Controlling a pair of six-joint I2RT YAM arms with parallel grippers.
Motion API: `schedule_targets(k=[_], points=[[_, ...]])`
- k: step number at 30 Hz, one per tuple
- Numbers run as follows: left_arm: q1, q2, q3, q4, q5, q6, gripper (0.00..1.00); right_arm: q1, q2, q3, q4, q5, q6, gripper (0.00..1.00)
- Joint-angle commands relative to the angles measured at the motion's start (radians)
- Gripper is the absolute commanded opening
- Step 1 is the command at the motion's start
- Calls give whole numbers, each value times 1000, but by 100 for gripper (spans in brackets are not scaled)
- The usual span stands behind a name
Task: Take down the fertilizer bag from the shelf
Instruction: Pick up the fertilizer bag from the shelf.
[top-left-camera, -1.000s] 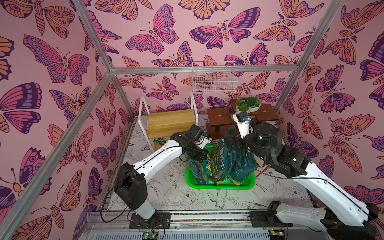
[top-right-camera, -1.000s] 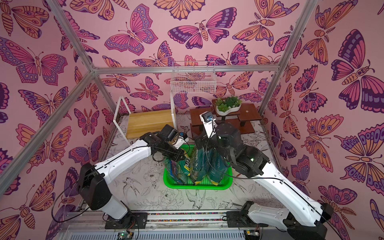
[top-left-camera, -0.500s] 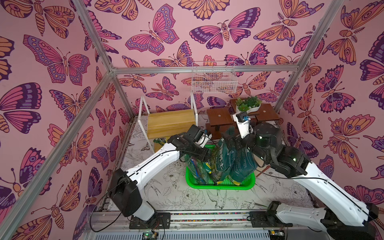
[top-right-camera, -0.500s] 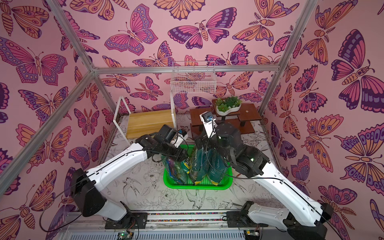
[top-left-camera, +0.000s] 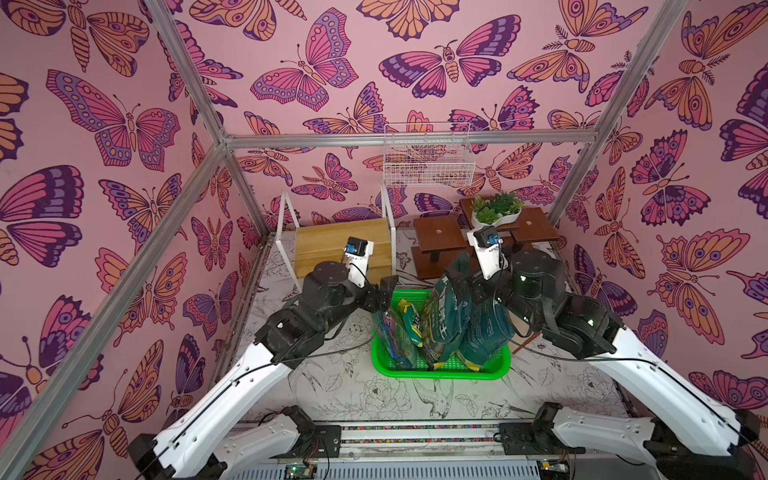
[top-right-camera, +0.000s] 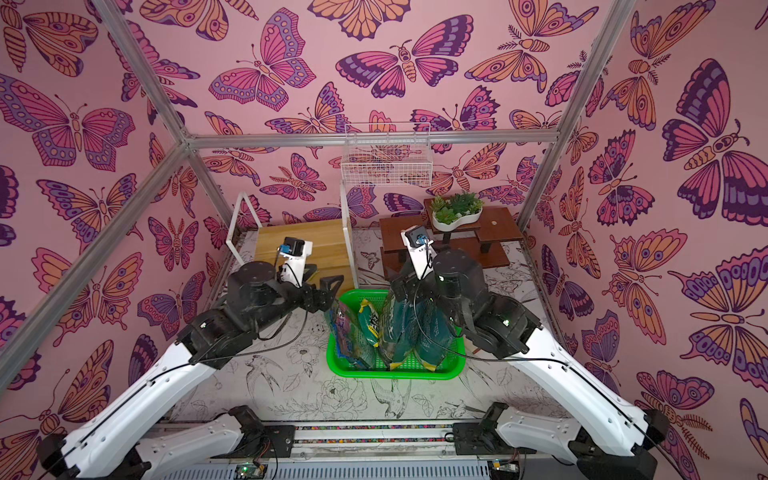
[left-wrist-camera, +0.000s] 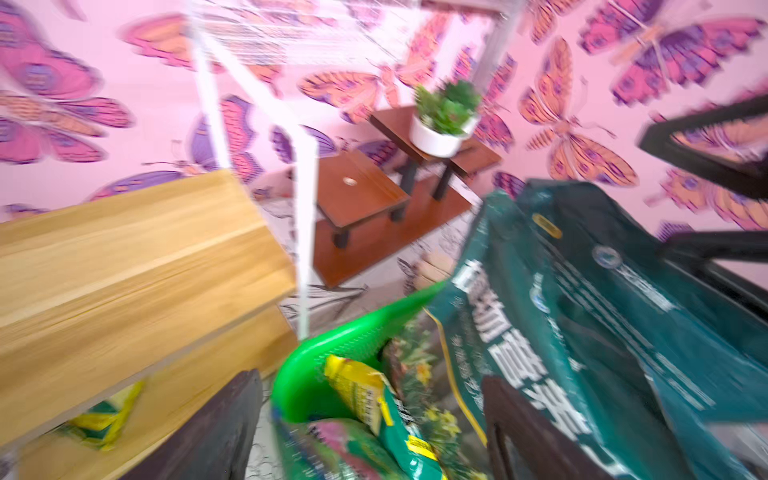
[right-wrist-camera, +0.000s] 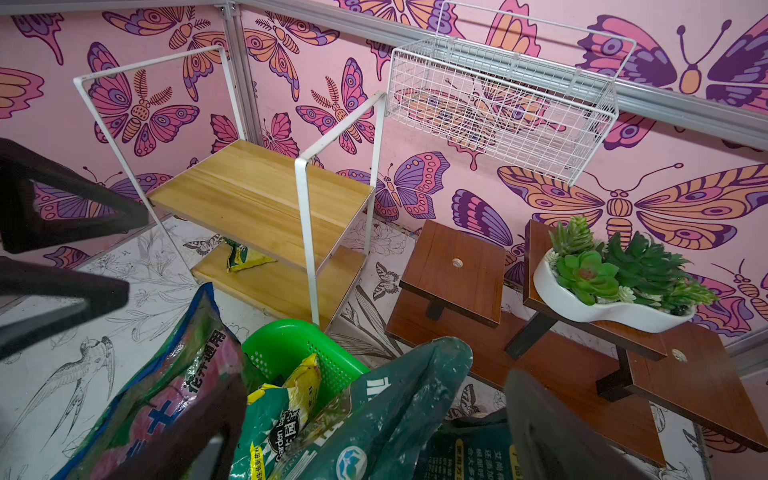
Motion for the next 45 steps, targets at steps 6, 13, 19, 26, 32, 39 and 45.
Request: schedule_targets(k=[6,13,19,26,32,39,45], points=[[414,-185,-206,71,152,-267,89,-7,-7,-4,15,0,18,99],[637,-229,-358,119,230,-420,89,-8,-12,-11,13,6,20,99],[916,-238,-480,244,385,-574,85,-8,-15,-9,0,16,11,99],[1018,-112,-521,382,455,-601,74,-9,-9,-1,-2,18,1,99],[1101,116,-555,640,592,-692,63,-10,-3,-2,-2,23,-9,99],[1110,382,-498,804,682,-759,63,-14,15,9,-5,21,-19,99],[1111,631,-365,867,821,-747,56,-17,24,-1,1,25,-26,99]])
